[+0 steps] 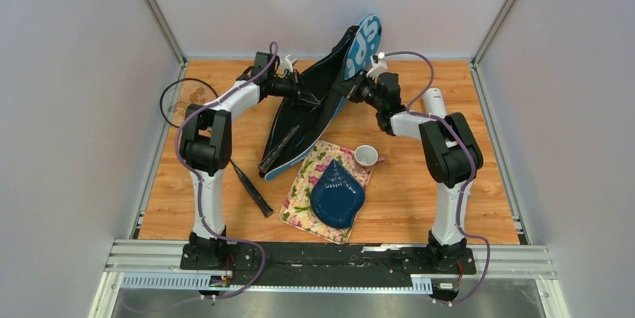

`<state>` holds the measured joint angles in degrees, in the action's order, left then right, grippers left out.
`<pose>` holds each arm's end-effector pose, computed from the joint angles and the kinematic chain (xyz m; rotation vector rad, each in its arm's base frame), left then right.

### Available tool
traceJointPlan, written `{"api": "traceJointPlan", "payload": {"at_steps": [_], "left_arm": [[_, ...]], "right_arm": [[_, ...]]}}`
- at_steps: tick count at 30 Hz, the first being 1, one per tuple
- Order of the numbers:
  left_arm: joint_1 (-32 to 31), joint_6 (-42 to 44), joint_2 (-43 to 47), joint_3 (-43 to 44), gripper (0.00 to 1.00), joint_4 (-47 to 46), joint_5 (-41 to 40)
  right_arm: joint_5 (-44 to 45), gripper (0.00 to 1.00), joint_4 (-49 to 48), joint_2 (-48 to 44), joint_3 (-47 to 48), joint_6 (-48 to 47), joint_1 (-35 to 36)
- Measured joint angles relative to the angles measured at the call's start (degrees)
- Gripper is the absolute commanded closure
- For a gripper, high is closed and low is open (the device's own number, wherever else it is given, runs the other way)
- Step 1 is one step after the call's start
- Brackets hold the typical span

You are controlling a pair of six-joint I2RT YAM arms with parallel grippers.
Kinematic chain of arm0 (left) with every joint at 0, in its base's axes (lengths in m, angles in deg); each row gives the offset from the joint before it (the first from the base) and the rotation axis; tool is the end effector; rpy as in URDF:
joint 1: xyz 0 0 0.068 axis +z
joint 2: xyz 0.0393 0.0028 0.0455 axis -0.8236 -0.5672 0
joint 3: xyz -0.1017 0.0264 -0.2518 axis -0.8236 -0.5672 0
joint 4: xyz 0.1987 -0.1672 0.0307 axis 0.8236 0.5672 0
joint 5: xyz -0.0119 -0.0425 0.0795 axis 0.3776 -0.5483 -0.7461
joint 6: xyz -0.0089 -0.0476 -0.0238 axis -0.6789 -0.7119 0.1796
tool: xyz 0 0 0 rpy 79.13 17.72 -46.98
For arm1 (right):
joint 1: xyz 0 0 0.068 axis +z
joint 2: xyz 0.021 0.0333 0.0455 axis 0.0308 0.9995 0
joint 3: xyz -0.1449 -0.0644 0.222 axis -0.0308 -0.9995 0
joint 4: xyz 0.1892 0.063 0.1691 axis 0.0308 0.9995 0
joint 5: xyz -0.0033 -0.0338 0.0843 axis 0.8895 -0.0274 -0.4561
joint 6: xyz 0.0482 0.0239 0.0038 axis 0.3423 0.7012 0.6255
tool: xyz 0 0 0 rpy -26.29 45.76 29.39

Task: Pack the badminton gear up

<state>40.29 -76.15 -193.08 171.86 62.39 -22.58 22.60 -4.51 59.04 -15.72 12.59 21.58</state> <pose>0.4468 -0.1499 0.2147 -0.1121 2.4559 -1.5462 0.4235 0.1673 0.2003 0.0579 1.8291 1.1396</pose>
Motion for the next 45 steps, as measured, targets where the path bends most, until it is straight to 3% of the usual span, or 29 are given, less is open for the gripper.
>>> {"api": "traceJointPlan", "payload": {"at_steps": [3,7,10,18,31,35,39,45], "left_arm": [[-1.0,3.8,-3.3,5.2,0.98,4.2,-2.4],[-2.5,10.9,-7.0,15.5,0.72,13.0,-7.1],[-3.3,15.7,-5.8,16.6,0.53,17.3,-11.6],[-4.9,26.0,4.7,4.9,0.48,24.9,-20.3],[-15.6,35.0,16.4,-5.8,0.52,28.3,-43.0],[-15.5,35.1,16.3,-5.9,0.71,29.3,-45.7],[-15.5,35.1,16.2,-6.3,1.00,29.1,-46.8],[-16.4,34.7,13.4,-1.8,1.00,30.3,-47.4]], "right_arm": [[0.2,1.00,-0.3,-0.8,-1.2,0.0,0.0],[0.3,1.00,-0.2,-1.7,-2.1,0.0,-0.2],[0.2,1.00,-0.2,-2.1,-2.4,0.0,-0.4],[0.1,1.00,0.2,-2.4,-2.5,0.0,-0.4],[-0.5,1.00,0.6,-3.8,-3.8,0.0,-1.2],[-0.5,1.00,0.3,-4.0,-4.4,0.0,-1.3],[-0.6,1.00,0.2,-4.0,-4.4,0.1,-1.3],[-0.7,1.00,0.2,-4.0,-4.4,0.2,-1.3]]}}
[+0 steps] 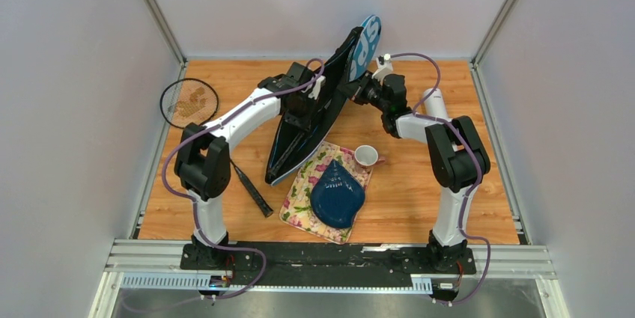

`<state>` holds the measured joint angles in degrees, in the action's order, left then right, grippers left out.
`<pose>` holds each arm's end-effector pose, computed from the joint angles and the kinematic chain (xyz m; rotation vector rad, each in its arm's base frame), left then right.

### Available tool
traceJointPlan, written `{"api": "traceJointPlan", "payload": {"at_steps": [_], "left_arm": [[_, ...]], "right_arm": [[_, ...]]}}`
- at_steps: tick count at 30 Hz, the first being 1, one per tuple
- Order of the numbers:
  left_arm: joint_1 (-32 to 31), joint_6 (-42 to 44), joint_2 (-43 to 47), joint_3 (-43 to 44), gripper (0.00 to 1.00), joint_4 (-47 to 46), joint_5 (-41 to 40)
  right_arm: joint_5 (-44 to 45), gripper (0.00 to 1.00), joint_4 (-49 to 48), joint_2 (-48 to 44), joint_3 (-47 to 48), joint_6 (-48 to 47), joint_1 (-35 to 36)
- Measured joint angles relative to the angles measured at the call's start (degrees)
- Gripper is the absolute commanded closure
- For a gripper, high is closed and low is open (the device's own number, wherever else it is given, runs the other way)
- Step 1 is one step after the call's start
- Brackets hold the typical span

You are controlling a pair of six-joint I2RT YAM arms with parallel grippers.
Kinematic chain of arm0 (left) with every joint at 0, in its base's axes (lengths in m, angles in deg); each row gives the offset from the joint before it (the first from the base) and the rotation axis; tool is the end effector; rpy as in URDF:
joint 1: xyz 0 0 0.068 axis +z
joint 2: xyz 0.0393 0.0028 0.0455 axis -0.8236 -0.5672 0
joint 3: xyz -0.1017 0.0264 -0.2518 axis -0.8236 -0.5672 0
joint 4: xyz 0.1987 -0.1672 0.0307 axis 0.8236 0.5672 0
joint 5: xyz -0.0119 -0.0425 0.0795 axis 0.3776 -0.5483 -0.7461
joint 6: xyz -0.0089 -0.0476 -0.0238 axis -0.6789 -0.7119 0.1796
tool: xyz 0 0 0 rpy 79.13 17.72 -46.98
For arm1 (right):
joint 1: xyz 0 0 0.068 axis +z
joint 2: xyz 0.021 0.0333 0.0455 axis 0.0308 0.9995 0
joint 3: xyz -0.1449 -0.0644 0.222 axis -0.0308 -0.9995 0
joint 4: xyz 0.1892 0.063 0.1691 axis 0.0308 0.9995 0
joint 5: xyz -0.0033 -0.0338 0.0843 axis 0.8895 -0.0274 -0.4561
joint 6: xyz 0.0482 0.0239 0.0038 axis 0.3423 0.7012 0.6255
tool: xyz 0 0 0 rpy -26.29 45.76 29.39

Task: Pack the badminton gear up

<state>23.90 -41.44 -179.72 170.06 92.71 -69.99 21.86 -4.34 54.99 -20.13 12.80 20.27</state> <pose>0.3429 -0.2136 0.2585 0.5219 2.6169 -0.3436 0.4099 0.1522 0.2057 0.0750 1.8365 1.1353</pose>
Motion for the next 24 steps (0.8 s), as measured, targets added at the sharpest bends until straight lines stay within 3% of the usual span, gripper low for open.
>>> {"api": "traceJointPlan", "payload": {"at_steps": [5,13,14,15,18,23,24], "left_arm": [[-1.0,-0.6,-4.5,6.6,1.00,1.9,0.0],[-1.4,-0.9,-8.3,6.0,1.00,0.5,0.0],[-1.4,-0.9,-8.6,5.1,0.95,-0.4,-0.1],[-1.4,-0.9,-8.7,4.6,0.73,-0.9,-0.3],[-1.0,-1.3,-9.1,4.5,0.36,-1.2,-1.3],[-0.5,-2.6,-6.9,4.4,0.31,-0.7,0.3],[-0.5,-2.9,-5.1,4.0,0.26,-0.9,1.4]], "right_arm": [[0.1,1.00,0.0,0.0,0.0,0.0,-0.2],[0.0,1.00,0.0,0.0,0.0,0.0,-0.3],[0.0,1.00,0.0,0.0,0.0,0.0,-0.3],[-0.1,1.00,0.0,0.0,0.0,0.0,-0.3],[-0.2,1.00,0.0,0.0,0.0,-0.1,-0.3],[-0.3,1.00,0.2,-0.2,0.0,-0.4,-0.3],[-0.3,1.00,0.3,-0.2,0.0,-0.5,-0.3]]}}
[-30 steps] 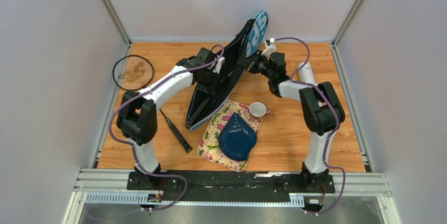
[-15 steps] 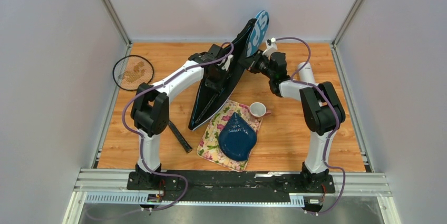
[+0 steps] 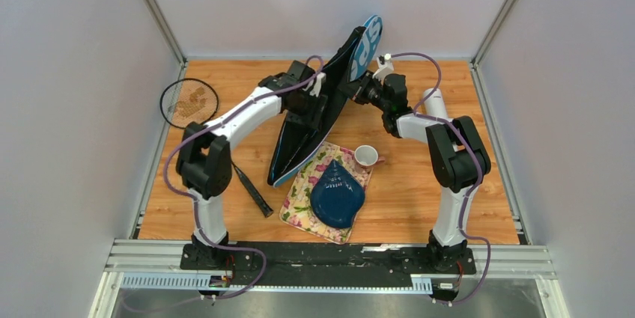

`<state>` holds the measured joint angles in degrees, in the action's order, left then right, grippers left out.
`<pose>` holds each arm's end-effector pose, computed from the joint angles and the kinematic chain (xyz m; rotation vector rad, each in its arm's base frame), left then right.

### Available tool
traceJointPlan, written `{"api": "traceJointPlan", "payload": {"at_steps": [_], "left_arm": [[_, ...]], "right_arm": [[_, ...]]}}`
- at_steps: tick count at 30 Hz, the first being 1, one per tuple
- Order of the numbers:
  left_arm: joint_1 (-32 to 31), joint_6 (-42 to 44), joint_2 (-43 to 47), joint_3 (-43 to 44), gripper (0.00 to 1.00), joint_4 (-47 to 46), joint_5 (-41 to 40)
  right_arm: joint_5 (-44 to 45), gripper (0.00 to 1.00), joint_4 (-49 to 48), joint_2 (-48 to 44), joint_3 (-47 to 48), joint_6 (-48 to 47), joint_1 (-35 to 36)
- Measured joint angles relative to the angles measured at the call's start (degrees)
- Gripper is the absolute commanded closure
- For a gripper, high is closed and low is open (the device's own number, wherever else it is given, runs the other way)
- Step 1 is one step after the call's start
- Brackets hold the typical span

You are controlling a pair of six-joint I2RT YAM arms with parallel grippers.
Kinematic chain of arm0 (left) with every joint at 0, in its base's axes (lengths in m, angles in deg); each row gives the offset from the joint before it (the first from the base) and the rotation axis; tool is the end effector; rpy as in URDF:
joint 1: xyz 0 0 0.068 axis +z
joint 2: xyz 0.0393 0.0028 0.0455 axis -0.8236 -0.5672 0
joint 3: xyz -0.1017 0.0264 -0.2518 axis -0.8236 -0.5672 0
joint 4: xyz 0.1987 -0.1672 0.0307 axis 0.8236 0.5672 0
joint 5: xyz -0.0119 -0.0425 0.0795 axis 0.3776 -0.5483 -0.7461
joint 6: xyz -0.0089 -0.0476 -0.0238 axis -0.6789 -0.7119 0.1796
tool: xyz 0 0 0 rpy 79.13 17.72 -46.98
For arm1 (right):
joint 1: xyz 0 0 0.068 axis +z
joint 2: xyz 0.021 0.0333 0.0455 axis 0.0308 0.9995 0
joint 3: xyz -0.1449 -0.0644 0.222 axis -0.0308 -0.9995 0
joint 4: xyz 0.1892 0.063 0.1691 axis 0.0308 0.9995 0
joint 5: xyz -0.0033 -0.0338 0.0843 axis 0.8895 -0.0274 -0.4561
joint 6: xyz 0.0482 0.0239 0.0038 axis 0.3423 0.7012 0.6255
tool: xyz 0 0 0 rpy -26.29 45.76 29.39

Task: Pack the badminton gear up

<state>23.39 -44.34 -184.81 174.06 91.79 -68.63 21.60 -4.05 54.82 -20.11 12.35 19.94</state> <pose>0.3587 -0.2287 0.2456 0.4775 2.6390 -0.3915 0.4103 0.1499 0.2065 0.0700 1.8366 1.1293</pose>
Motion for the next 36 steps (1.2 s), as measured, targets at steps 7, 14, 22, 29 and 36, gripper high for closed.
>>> {"api": "traceJointPlan", "payload": {"at_steps": [7,14,22,29,36], "left_arm": [[3.5,-4.0,25.1,-5.2,0.26,-1.3,3.8],[29.4,-16.5,44.6,-26.8,0.25,-1.5,-0.1],[33.3,-31.1,42.1,-45.9,0.17,-0.4,-1.2],[29.5,-41.1,39.1,-49.5,0.16,-0.4,-6.5],[26.4,-46.3,31.1,-47.7,0.29,0.8,-11.2]], "right_arm": [[-0.4,1.00,0.1,0.0,0.0,0.0,-0.3],[-0.5,1.00,0.2,0.0,0.1,0.0,-0.4],[-0.9,1.00,0.2,0.0,0.2,0.0,-0.4],[-0.9,1.00,0.2,0.0,0.2,0.0,-0.4],[-0.9,1.00,0.2,0.0,0.2,0.0,-0.4]]}}
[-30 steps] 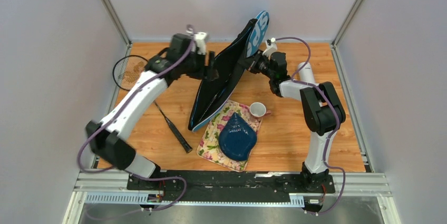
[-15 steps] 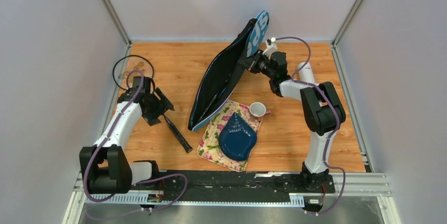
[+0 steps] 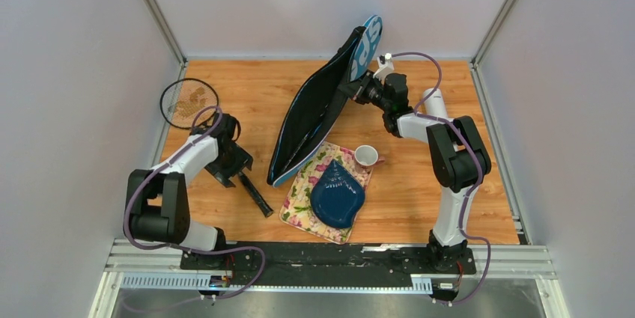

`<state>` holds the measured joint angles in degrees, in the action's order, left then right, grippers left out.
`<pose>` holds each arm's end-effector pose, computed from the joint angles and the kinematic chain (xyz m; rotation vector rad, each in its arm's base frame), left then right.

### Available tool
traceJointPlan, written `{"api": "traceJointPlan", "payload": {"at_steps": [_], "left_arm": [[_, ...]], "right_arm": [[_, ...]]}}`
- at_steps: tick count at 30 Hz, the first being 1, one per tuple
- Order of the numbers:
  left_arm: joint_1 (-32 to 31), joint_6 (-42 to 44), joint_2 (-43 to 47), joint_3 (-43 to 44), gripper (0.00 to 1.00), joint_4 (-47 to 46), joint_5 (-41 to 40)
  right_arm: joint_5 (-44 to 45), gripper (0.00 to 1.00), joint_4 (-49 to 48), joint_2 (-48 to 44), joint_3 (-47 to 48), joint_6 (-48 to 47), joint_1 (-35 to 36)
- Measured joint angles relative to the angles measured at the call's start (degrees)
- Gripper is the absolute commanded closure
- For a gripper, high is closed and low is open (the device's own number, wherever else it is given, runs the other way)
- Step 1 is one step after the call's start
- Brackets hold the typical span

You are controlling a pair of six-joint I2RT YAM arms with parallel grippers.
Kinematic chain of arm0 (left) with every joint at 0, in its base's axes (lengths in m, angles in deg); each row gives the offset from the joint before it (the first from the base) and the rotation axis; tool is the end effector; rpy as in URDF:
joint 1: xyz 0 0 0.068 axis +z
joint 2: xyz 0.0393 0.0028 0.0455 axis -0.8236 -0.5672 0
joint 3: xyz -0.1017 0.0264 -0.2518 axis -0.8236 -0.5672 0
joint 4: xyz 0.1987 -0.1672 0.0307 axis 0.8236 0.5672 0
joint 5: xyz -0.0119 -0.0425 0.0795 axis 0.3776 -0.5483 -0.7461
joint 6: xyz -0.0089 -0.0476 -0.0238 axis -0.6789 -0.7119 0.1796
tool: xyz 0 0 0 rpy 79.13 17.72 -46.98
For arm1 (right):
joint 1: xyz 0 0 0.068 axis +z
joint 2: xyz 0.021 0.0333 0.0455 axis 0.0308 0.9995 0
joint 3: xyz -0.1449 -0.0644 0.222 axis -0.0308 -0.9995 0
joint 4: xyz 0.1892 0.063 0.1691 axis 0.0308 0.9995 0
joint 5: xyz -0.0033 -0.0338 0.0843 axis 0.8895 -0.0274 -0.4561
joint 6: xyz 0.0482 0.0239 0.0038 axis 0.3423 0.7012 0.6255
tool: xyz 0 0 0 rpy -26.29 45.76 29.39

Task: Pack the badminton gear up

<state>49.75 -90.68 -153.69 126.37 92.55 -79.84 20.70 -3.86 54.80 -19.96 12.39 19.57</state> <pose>0.2378 -0.0202 0.1796 -1.3292 2.5948 -0.0452 0.4112 0.1477 0.2072 0.0641 1.8385 1.1380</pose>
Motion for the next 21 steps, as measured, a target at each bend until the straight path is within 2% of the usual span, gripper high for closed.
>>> {"api": "traceJointPlan", "payload": {"at_steps": [4,12,13,15,17,21], "left_arm": [[-1.0,-1.6,-2.1,0.1,0.31,-0.6,-1.1],[-3.5,-4.9,-8.1,2.5,0.43,-0.1,-3.7],[-3.5,-5.1,-8.2,2.6,0.48,0.0,-3.9],[-3.6,-5.9,-8.4,2.8,0.70,0.3,-4.7],[-3.6,-6.0,-8.5,3.0,1.00,0.4,-5.6],[-4.0,-3.5,-7.8,2.7,1.00,-0.8,-6.1]], "right_arm": [[0.0,1.00,0.0,0.0,0.0,0.0,0.0],[0.0,1.00,0.2,0.0,0.2,0.0,0.0],[-0.1,1.00,0.2,0.0,0.2,0.0,0.0],[-0.1,1.00,0.4,0.0,0.2,0.0,0.0],[-0.1,1.00,0.5,0.0,0.3,0.0,0.0],[-0.1,1.00,0.9,0.0,0.3,-0.1,0.0]]}}
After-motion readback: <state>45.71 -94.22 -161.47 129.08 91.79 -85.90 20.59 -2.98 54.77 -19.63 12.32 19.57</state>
